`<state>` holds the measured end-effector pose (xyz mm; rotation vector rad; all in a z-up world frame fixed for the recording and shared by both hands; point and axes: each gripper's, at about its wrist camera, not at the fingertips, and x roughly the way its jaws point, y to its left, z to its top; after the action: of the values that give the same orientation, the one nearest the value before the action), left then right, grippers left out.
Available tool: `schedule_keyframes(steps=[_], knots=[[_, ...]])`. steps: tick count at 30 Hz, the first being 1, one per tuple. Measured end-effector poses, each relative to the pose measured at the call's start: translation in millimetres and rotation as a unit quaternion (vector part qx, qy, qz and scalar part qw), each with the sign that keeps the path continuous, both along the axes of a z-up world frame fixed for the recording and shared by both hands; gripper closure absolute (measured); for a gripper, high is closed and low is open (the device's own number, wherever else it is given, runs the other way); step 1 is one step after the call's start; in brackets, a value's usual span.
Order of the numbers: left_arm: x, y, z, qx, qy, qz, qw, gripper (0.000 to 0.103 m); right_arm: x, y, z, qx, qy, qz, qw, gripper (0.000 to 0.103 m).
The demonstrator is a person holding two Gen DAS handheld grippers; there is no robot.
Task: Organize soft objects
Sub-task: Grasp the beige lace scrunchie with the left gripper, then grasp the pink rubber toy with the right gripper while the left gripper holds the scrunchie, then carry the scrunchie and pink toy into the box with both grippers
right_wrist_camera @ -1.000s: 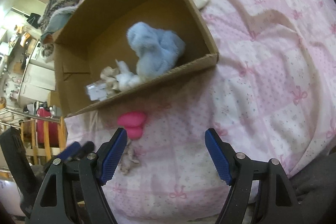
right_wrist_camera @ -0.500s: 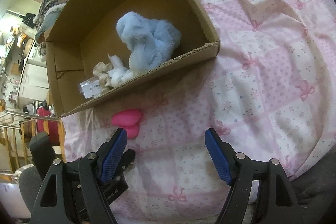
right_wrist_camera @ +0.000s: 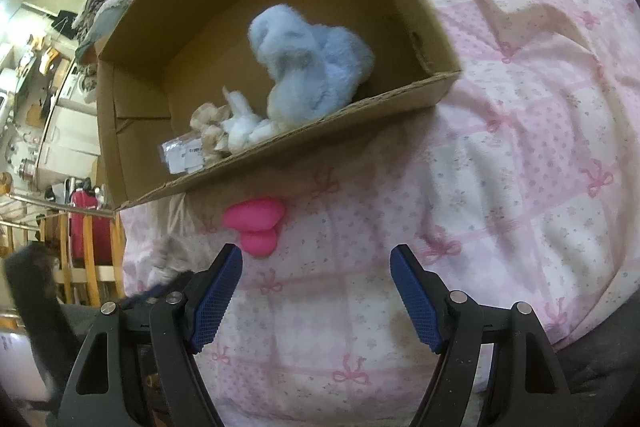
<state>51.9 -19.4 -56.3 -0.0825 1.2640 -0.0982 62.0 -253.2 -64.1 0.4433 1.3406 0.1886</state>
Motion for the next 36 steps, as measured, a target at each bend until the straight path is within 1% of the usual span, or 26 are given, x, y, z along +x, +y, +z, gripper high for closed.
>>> schedule_keyframes(steps=[3, 4, 7, 9, 13, 16, 18, 19, 20, 25, 27, 36], knots=[[-0.5, 5.7, 6.8, 0.008, -0.01, 0.007, 0.9999, 0.093, 7.3, 17.4, -1.2, -0.007, -0.005, 0.024, 1.0, 0.022], [0.4, 12.2, 7.4, 0.007, -0.01, 0.009, 0.9999, 0.093, 10.6, 23.5, -1.3, -0.009, -0.01, 0.033, 0.999, 0.022], [2.1, 14.7, 8.3, 0.009, -0.009, 0.014, 0.9998, 0.093, 18.9, 36.3, -4.1, -0.014, -0.018, 0.049, 0.999, 0.022], [5.3, 6.0, 2.8, 0.007, -0.007, 0.016, 0.9998, 0.093, 26.4, 44.6, -8.8, -0.013, -0.018, 0.057, 0.998, 0.022], [5.1, 2.4, -1.4, 0.008, -0.005, 0.017, 0.9998, 0.093, 35.9, 59.4, -20.8, -0.027, -0.014, 0.077, 0.997, 0.022], [8.7, 2.1, -4.6, 0.008, -0.001, 0.019, 0.9998, 0.093, 38.7, 66.1, -23.8, -0.03, -0.018, 0.086, 0.996, 0.022], [10.4, 2.3, -5.9, 0.006, 0.002, 0.022, 0.9997, 0.093, 39.7, 70.0, -23.7, -0.032, -0.02, 0.093, 0.995, 0.03], [11.0, 2.8, -6.4, 0.005, 0.002, 0.023, 0.9997, 0.093, 39.6, 72.4, -25.2, -0.03, -0.016, 0.097, 0.995, 0.049], [11.4, 3.3, -6.3, 0.005, 0.002, 0.024, 0.9997, 0.093, 39.2, 74.5, -26.4, -0.028, -0.009, 0.103, 0.994, 0.055], [12.7, 3.3, -4.2, 0.004, -0.005, 0.027, 0.9996, 0.093, 31.4, 80.0, -20.5, -0.028, -0.019, 0.113, 0.993, 0.055], [12.3, 3.1, -3.8, 0.005, -0.007, 0.026, 0.9996, 0.093, 29.5, 78.5, -17.9, -0.022, -0.021, 0.109, 0.994, 0.055], [8.0, 5.4, -0.7, 0.013, -0.014, 0.029, 0.9994, 0.093, 10.7, 73.8, -6.5, -0.027, -0.031, 0.108, 0.993, 0.055]])
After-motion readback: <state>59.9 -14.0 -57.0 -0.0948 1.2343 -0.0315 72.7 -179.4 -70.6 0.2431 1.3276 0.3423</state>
